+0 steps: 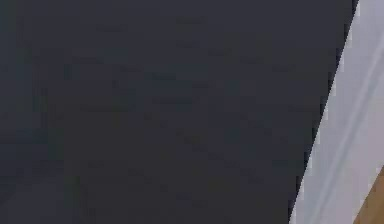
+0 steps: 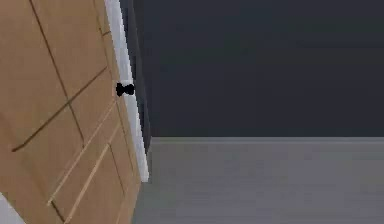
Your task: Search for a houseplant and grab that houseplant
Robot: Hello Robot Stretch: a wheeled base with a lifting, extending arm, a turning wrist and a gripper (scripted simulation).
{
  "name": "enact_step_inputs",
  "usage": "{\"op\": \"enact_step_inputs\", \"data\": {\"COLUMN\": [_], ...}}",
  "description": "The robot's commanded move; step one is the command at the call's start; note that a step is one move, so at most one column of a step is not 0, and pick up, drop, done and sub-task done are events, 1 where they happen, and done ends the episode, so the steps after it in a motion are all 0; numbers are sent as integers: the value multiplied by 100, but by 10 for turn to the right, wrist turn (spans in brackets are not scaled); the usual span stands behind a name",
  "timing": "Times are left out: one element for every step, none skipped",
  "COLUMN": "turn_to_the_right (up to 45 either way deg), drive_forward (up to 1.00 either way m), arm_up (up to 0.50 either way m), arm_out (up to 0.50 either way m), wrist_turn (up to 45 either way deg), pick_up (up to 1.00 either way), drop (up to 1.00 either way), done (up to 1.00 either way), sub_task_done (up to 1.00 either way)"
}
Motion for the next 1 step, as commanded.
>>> {"op": "enact_step_inputs", "data": {"turn_to_the_right": [450], "drive_forward": [0], "arm_up": [0], "arm_out": [0], "wrist_turn": [0], "pick_up": [0], "drop": [0], "done": [0], "sub_task_done": [0]}}
